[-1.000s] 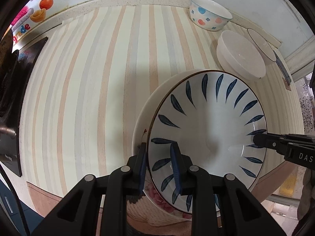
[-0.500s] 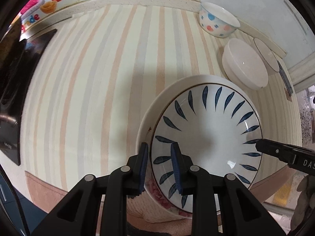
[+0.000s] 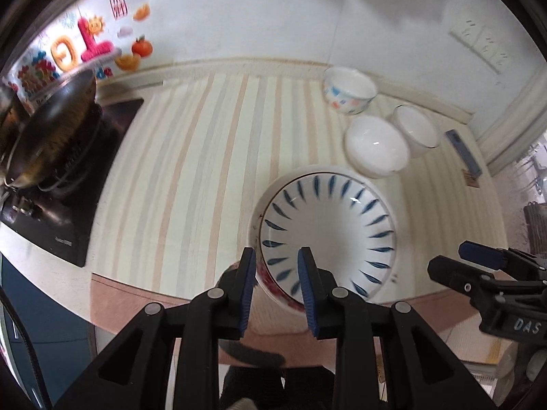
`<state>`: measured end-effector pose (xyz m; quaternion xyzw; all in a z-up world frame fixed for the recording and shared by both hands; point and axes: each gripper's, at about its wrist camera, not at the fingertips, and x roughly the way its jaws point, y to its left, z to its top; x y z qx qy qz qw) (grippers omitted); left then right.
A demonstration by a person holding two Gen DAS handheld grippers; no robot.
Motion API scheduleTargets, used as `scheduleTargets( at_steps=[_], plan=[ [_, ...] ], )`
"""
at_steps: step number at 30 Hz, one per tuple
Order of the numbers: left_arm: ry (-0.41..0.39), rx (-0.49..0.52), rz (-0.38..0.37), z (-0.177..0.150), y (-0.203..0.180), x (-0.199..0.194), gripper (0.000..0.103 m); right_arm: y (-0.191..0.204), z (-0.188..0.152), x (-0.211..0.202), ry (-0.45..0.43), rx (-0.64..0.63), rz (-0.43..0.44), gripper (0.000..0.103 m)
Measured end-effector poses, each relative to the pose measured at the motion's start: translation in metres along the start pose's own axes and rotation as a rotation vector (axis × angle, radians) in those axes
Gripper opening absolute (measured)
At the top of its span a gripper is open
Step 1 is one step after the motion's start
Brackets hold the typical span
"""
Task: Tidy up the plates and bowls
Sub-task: 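Set the plate stack down beside the cat cushion and open both grippers, then grasp the white bowl at opposite rims with both grippers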
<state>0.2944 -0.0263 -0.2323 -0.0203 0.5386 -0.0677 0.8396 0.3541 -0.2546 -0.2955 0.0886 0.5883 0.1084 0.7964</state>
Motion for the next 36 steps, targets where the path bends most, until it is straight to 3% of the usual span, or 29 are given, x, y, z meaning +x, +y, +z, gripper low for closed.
scheduleTargets(
  at_steps=[3, 5, 7, 18, 26, 32, 36],
  plan=[
    [-0.040, 0.021, -0.018, -0.002, -0.006, -0.024, 0.037, 0.015, -0.012, -0.035, -0.057, -0.010, -0.023, 0.087],
    [-0.063, 0.037, -0.025, -0.006, -0.007, -0.040, 0.062, 0.024, -0.021, -0.055, -0.091, -0.021, -0.052, 0.088],
    [-0.084, 0.049, -0.040, -0.010, -0.005, -0.056, 0.071, 0.036, -0.031, -0.074, -0.121, -0.026, -0.086, 0.089],
    [-0.147, 0.083, -0.064, -0.039, 0.014, -0.123, 0.078, 0.079, -0.089, -0.151, -0.241, 0.018, -0.122, 0.091],
    [-0.165, 0.103, -0.091, -0.054, 0.018, -0.145, 0.078, 0.093, -0.111, -0.165, -0.253, 0.055, -0.118, 0.092],
    [-0.177, 0.084, -0.083, -0.047, 0.015, -0.142, 0.078, 0.080, -0.100, -0.161, -0.256, 0.063, -0.115, 0.093],
    [-0.183, 0.051, -0.053, -0.028, 0.011, -0.125, 0.078, 0.046, -0.064, -0.142, -0.244, 0.081, -0.080, 0.094]
  ],
)
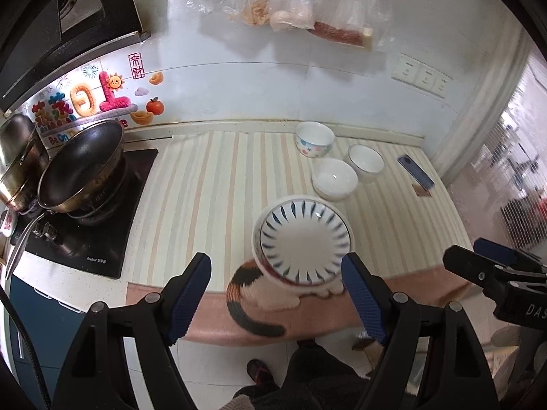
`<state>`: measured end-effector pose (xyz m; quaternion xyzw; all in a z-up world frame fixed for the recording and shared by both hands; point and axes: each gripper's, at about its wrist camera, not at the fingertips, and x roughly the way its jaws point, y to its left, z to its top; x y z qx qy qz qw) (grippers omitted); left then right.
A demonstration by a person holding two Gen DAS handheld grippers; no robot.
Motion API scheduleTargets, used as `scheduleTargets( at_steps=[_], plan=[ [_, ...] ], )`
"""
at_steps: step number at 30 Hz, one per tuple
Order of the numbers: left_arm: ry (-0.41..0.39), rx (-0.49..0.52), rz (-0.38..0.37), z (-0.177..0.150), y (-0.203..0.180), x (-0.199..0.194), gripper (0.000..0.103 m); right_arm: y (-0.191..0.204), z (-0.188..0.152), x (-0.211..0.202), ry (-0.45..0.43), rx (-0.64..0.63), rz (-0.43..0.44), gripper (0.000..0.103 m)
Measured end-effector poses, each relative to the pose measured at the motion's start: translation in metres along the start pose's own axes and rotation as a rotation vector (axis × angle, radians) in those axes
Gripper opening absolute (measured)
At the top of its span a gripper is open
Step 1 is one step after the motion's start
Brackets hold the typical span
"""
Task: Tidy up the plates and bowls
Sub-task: 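Grasp the white bowl at opposite rims with both grippers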
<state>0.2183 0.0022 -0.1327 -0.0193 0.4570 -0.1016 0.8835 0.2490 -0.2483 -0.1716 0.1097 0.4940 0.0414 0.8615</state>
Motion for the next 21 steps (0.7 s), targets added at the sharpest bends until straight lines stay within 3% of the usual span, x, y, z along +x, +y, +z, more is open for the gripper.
scheduleTargets(
  at_steps=[4, 9, 15, 18, 21],
  plan=[
    [0.008, -0.029, 0.038, 0.030, -0.009, 0.043, 0.078, -0.040, 0.038, 0.042, 0.021, 0.037, 0.021, 0.094],
    [0.069, -0.067, 0.031, 0.083, -0.031, 0.120, 0.078, -0.101, 0.096, 0.117, 0.097, 0.088, 0.057, 0.094],
    [0.218, -0.091, -0.022, 0.131, -0.061, 0.234, 0.078, -0.160, 0.146, 0.221, 0.220, 0.115, 0.104, 0.094],
    [0.298, -0.114, -0.047, 0.139, -0.067, 0.282, 0.077, -0.178, 0.156, 0.271, 0.280, 0.130, 0.139, 0.093],
    [0.373, -0.127, -0.064, 0.141, -0.073, 0.329, 0.071, -0.191, 0.161, 0.314, 0.342, 0.157, 0.195, 0.083]
  ],
)
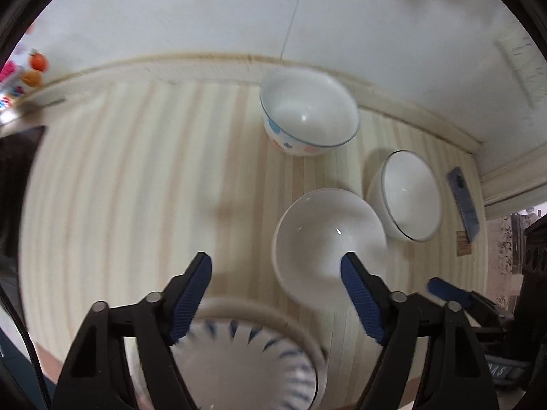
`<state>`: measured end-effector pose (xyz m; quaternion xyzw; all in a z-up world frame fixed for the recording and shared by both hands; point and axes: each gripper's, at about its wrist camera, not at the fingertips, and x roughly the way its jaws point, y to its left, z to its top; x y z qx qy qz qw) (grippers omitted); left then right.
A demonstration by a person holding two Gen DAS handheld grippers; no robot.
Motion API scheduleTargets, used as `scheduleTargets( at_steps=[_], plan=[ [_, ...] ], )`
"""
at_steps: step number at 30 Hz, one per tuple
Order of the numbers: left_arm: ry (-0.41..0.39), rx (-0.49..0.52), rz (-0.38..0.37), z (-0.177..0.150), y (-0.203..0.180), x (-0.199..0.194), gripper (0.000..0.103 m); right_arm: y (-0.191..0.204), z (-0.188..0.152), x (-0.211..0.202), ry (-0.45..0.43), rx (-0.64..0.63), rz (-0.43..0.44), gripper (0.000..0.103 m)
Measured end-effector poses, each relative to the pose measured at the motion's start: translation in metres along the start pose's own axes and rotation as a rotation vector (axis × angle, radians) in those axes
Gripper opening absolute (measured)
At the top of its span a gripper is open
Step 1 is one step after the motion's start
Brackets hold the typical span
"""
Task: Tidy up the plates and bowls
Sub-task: 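Grasp the white bowl at opposite rims with both grippers, then lift the white bowl with both grippers and carry it toward the plate stack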
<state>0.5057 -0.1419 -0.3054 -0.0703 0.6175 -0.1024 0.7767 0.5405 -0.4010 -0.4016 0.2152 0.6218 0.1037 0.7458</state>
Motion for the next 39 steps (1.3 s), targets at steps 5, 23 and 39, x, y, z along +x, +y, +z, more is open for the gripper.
scheduleTargets(
  at_steps=[5, 23, 39],
  plan=[
    [0.098, -0.010, -0.023, 0.014, -0.003, 0.046, 0.026, -0.009, 0.013, 0.043, 0.056, 0.020, 0.053, 0.048],
    [0.034, 0.103, -0.030, -0.028, -0.043, -0.002, 0.025, 0.003, -0.025, 0.003, 0.026, -0.016, 0.001, 0.028],
    [0.063, 0.288, -0.100, -0.090, -0.130, 0.011, 0.025, -0.089, -0.114, -0.063, -0.044, 0.103, -0.080, 0.028]
  ],
)
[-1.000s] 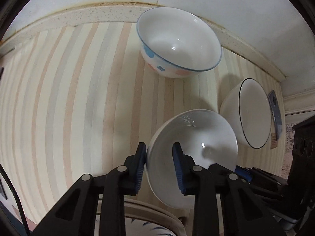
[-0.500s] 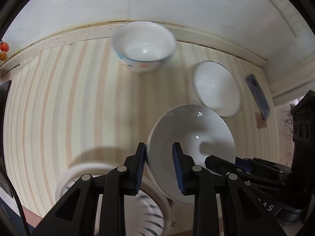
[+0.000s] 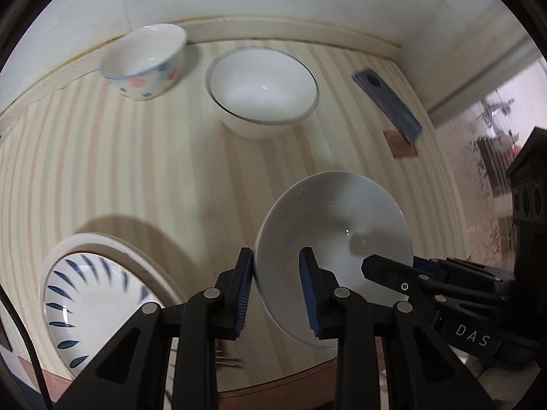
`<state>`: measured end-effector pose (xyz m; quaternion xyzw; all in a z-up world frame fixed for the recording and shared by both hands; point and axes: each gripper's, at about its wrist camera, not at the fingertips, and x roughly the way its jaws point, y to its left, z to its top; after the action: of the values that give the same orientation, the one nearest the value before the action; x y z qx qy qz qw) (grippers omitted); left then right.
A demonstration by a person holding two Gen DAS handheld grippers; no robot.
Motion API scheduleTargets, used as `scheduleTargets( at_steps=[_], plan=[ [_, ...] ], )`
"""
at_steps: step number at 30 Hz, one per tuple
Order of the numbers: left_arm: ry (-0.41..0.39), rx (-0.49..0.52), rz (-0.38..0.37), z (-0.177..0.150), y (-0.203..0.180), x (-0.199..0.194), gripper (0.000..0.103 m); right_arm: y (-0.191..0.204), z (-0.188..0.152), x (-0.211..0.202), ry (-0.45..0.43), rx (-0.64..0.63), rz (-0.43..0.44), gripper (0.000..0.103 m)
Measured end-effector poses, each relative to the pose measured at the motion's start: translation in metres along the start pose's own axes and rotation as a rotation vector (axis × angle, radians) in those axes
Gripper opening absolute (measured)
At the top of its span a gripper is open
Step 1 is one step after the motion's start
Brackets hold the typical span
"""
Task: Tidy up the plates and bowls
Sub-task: 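Lift the white bowl with both grippers and carry it toward the plate stack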
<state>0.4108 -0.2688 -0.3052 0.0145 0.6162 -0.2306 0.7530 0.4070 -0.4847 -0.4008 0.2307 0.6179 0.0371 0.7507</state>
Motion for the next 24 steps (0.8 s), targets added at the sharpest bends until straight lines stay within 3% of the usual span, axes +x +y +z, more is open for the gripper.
scheduleTargets(
  at_steps=[10, 24],
  plan=[
    [0.036, 0.080, 0.051, -0.019, -0.017, 0.037, 0.025, -0.024, -0.023, 0.018, -0.007, 0.010, -0.035, 0.028],
    [0.045, 0.086, 0.060, -0.023, -0.020, 0.041, 0.025, -0.016, -0.027, 0.012, -0.009, 0.006, -0.027, 0.029]
  ],
)
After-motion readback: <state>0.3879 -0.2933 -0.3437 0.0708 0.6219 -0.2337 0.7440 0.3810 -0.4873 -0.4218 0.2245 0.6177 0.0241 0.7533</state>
